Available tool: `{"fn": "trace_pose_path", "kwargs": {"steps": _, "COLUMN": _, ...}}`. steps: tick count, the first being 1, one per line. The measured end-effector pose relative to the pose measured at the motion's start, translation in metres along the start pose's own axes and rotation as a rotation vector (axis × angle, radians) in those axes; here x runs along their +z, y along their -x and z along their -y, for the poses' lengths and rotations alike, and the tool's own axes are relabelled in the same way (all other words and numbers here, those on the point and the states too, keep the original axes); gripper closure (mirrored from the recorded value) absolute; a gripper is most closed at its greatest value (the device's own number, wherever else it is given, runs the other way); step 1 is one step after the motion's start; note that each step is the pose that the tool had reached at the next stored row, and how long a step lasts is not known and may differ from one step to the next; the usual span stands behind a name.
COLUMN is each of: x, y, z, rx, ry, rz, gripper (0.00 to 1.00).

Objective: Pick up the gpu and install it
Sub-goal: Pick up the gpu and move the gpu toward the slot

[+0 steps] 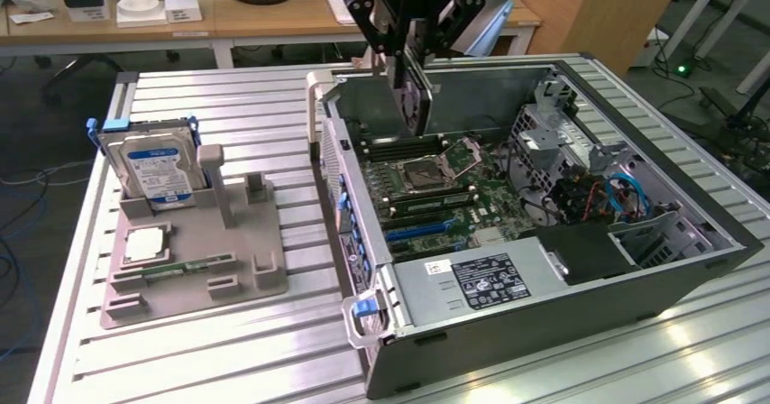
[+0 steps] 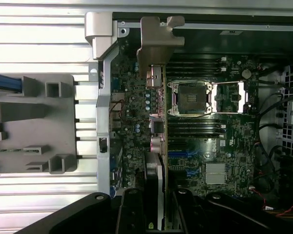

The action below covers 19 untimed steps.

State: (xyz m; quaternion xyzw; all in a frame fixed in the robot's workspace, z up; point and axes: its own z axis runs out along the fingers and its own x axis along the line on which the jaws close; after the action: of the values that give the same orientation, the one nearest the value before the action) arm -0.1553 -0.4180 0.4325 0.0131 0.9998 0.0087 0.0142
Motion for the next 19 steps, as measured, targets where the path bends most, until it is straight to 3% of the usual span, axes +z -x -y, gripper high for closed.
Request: {"fn": "trace_pose_path", "kwargs": {"steps": 19, "x": 0.0005, "y": 0.016, "z": -0.0004, "rx": 0.000, "ry": 0.0000, "rz": -0.0001, "gripper": 0.73}}
